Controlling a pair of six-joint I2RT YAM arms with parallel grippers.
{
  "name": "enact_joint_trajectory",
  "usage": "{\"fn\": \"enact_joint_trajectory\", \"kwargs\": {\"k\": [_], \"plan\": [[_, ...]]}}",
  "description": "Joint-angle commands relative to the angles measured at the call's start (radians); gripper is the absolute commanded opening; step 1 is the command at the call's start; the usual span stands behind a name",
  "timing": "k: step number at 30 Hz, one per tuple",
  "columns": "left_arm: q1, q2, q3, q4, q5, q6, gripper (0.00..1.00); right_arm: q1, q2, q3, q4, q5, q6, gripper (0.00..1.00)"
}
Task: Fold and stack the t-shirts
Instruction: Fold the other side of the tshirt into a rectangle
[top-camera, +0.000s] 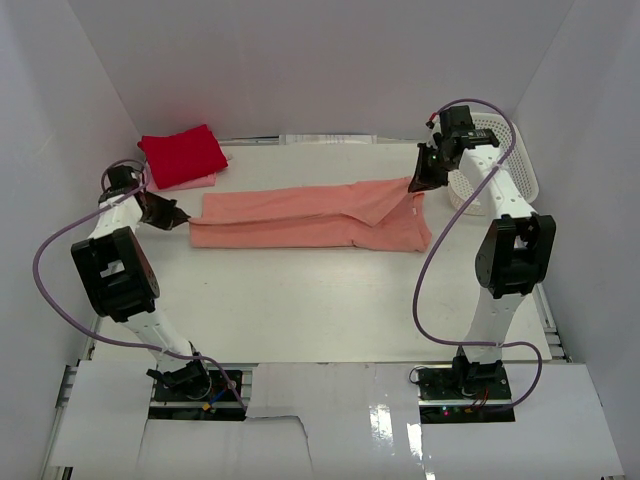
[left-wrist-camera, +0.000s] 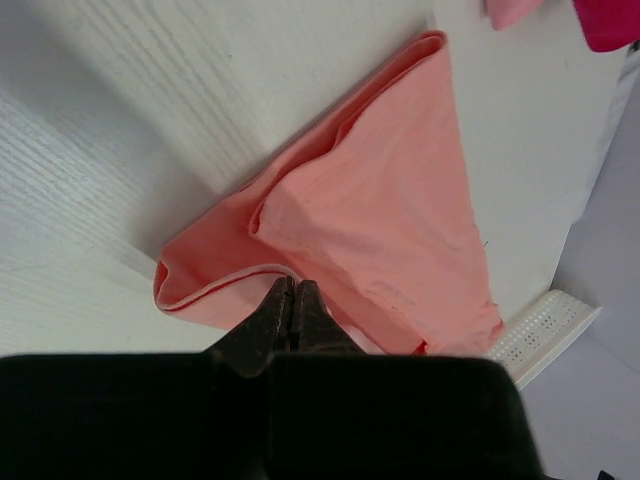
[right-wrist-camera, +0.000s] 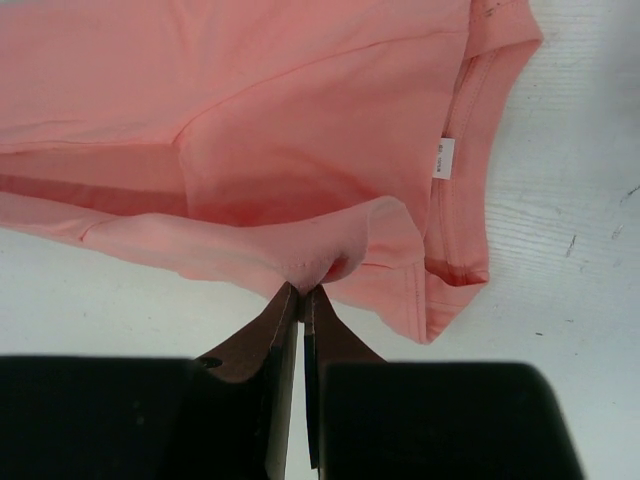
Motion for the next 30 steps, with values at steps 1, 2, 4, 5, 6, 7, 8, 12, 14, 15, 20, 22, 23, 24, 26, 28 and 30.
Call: {"fn": "enact_joint_trajectory", "kwargs": {"k": [1,2,4,5,6,7,8,12,14,15,20,22,23,24,26,28,30], "plan": [[0.002,0.004,0.063,-0.001,0.007,0.002,0.0,-0.014,-0.005,0.042,0.0,-0.004,0.007,0.08],[0.002,0.005,0.068,-0.002,0.01,0.0,0.0,-0.016,-0.009,0.044,0.002,-0.009,0.007,0.08],[0.001,0.01,0.088,-0.005,0.017,0.0,0.0,-0.016,-0.017,0.045,-0.003,-0.021,0.01,0.08],[0.001,0.011,0.094,-0.007,0.018,0.0,0.0,-0.016,-0.021,0.047,-0.004,-0.023,0.013,0.08],[0.001,0.013,0.102,-0.01,0.02,0.002,0.0,-0.016,-0.026,0.047,-0.006,-0.026,0.016,0.08],[-0.001,0.016,0.112,-0.01,0.021,0.0,0.0,-0.016,-0.037,0.045,-0.007,-0.032,0.016,0.08],[-0.001,0.016,0.117,-0.01,0.021,0.0,0.0,-0.016,-0.04,0.042,-0.009,-0.034,0.019,0.08],[-0.013,0.03,0.137,-0.012,0.021,-0.002,0.0,-0.016,-0.032,0.068,-0.012,-0.021,0.02,0.08],[-0.021,0.043,0.146,-0.011,0.021,-0.002,0.0,-0.016,-0.002,0.09,-0.029,-0.027,0.019,0.08],[-0.025,0.048,0.154,-0.013,0.02,-0.002,0.0,-0.016,0.009,0.108,-0.03,-0.03,0.019,0.08],[-0.035,0.065,0.169,-0.013,-0.006,-0.002,0.0,-0.016,0.072,0.151,-0.03,-0.032,0.022,0.08],[-0.038,0.073,0.183,-0.013,-0.008,0.0,0.0,-0.016,0.101,0.175,-0.031,-0.03,0.024,0.08],[-0.041,0.082,0.188,-0.016,-0.008,0.0,0.0,-0.016,0.112,0.183,-0.032,-0.033,0.022,0.08],[-0.044,0.086,0.194,-0.016,-0.006,0.0,0.0,-0.016,0.127,0.186,-0.029,-0.037,0.024,0.08],[-0.048,0.1,0.2,-0.016,-0.005,0.0,0.0,-0.016,0.143,0.192,-0.02,-0.041,0.025,0.08],[-0.05,0.105,0.203,-0.016,-0.008,0.0,0.0,-0.016,0.163,0.197,-0.014,-0.047,0.025,0.08],[-0.053,0.109,0.206,-0.016,-0.012,0.0,0.0,-0.014,0.178,0.203,-0.012,-0.043,0.025,0.08]]}}
